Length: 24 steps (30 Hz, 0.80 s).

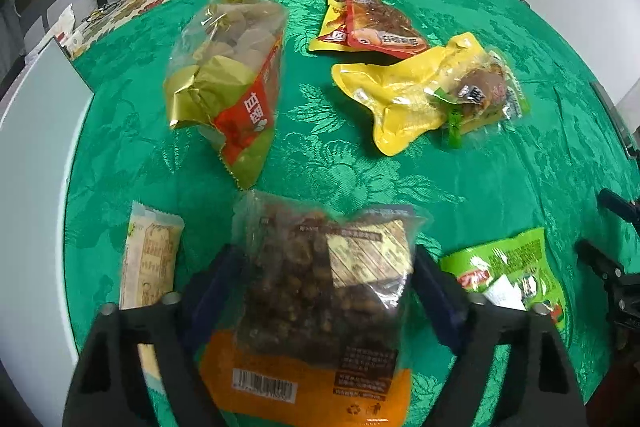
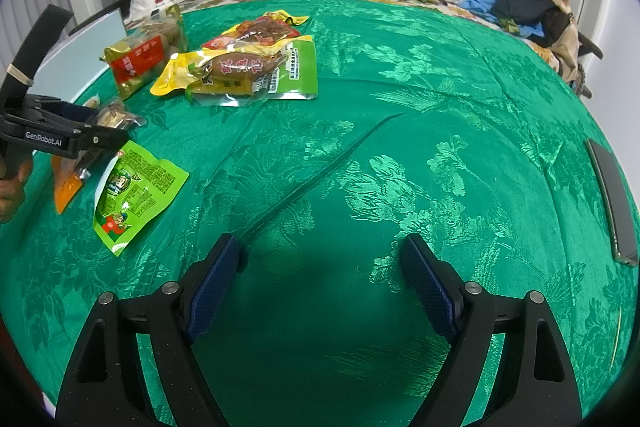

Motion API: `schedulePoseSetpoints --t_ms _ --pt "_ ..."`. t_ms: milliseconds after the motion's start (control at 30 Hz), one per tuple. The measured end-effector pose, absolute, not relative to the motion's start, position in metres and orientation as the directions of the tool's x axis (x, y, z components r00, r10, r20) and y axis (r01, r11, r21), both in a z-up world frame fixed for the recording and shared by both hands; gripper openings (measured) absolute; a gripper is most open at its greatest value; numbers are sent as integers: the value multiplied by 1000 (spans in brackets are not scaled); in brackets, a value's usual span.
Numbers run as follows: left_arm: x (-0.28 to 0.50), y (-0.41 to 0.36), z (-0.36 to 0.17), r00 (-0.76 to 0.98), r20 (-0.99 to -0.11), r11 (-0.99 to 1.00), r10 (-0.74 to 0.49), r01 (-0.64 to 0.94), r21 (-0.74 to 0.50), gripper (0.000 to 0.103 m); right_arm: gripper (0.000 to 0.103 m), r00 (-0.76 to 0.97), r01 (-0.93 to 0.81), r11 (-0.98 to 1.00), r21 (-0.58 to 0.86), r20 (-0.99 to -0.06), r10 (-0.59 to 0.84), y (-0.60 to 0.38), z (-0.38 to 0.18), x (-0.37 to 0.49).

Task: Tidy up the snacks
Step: 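Grasp the orange-labelled dried meat bag with the left tool and lift, then grasp the green-and-white pouch with the right tool while left holds the meat bag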

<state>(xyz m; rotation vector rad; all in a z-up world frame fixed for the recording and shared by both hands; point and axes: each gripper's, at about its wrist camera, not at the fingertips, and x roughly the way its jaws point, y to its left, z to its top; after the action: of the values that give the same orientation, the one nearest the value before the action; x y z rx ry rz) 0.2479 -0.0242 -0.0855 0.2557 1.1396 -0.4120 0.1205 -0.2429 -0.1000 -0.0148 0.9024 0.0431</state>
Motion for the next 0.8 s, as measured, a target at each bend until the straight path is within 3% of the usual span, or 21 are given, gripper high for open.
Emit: schedulePoseSetpoints --t_ms 233,600,700,800 --pt "222 -22 -82 387 -910 915 -147 402 23 67 86 619 -44 999 6 -785 32 -243 -100 120" --pt "149 16 -76 403 -901 962 -160 269 -51 66 87 620 -45 999 16 -784 41 -242 -99 118" --pt "135 28 -70 432 -884 969 -177 235 -80 66 85 622 -27 995 98 -778 93 -250 -95 114" --pt "123 36 -65 459 -865 969 -204 218 -113 66 86 629 -111 959 262 -728 272 -239 -72 108"
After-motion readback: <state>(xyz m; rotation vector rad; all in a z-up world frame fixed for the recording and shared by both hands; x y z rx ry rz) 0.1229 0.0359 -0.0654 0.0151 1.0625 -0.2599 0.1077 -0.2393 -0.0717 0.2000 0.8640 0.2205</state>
